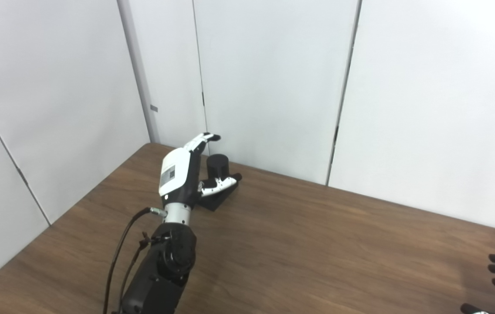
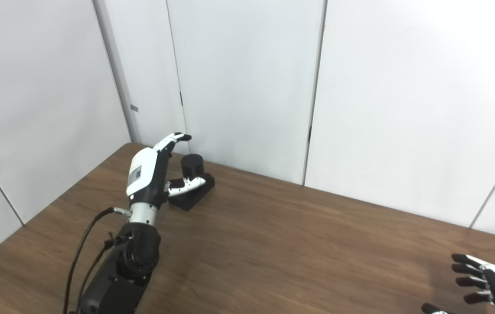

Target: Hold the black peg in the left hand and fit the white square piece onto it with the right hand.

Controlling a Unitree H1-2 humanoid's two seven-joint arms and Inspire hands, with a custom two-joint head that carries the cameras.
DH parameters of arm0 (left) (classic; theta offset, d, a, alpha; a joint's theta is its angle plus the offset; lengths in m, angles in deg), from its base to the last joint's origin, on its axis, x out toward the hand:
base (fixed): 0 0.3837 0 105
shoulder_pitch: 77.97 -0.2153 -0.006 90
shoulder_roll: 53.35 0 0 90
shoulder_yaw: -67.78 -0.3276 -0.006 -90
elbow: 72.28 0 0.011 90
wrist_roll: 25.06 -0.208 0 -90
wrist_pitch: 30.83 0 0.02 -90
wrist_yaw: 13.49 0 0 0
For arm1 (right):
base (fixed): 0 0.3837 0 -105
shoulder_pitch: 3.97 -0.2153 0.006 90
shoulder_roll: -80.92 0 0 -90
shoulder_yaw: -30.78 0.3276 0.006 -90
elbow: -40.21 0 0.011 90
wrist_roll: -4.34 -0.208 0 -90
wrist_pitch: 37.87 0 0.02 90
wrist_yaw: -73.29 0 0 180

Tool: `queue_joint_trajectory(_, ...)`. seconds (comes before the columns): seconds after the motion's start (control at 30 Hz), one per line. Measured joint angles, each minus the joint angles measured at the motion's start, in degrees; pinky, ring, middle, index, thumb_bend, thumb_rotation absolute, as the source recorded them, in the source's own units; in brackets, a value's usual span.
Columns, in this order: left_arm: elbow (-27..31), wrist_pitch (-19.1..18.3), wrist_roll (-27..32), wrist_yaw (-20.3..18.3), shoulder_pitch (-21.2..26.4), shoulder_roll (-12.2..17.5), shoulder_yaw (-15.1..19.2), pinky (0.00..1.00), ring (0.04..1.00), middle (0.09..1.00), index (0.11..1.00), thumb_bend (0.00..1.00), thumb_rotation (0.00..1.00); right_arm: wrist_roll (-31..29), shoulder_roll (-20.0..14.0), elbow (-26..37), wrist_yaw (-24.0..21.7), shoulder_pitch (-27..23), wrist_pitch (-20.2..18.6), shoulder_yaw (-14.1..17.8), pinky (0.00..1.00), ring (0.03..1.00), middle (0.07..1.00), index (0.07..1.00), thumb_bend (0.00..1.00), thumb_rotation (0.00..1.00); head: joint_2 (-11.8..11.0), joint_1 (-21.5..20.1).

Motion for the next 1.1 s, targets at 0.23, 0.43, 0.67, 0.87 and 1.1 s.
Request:
queue_joint_trajectory(0.23,1.7,-13.4,-6.1,-3.9,2.5,0.7,-1.7,0.94,1.000,1.000,0.882,1.00,0.43,0.2,0.0,0.9,-0.2,0.0,-1.3,0.0,0.51,0.657,0.709,0.735,0.64,0.00,0.1,0.1)
queue_joint_trajectory(0.43,1.6,-16.5,-11.9,-10.3,3.3,0.3,-0.2,0.88,1.000,1.000,0.859,1.00,0.51,0.1,0.0,0.9,-0.2,0.0,-1.4,0.0,0.50,0.652,0.708,0.734,0.64,0.00,0.5,0.2)
queue_joint_trajectory(0.67,-2.6,-16.5,-18.2,-14.6,5.9,0.0,1.4,0.88,1.000,1.000,0.846,1.00,0.56,0.1,0.0,1.3,-0.6,0.0,-1.8,-0.2,0.50,0.646,0.705,0.729,0.67,0.00,0.8,0.3)
queue_joint_trajectory(0.87,-6.8,-16.5,-21.3,-18.7,7.3,0.0,1.7,0.88,1.000,1.000,0.842,1.00,0.61,0.4,0.0,3.1,-1.0,0.1,-2.5,-0.2,0.50,0.654,0.713,0.732,0.67,0.00,1.2,0.1)
queue_joint_trajectory(1.1,-10.7,-16.5,-24.2,-22.1,8.5,0.0,1.9,0.90,1.000,1.000,0.829,1.00,0.61,0.5,0.0,3.3,-1.4,0.2,-3.8,-0.4,0.50,0.646,0.711,0.726,0.67,0.00,1.8,0.1)
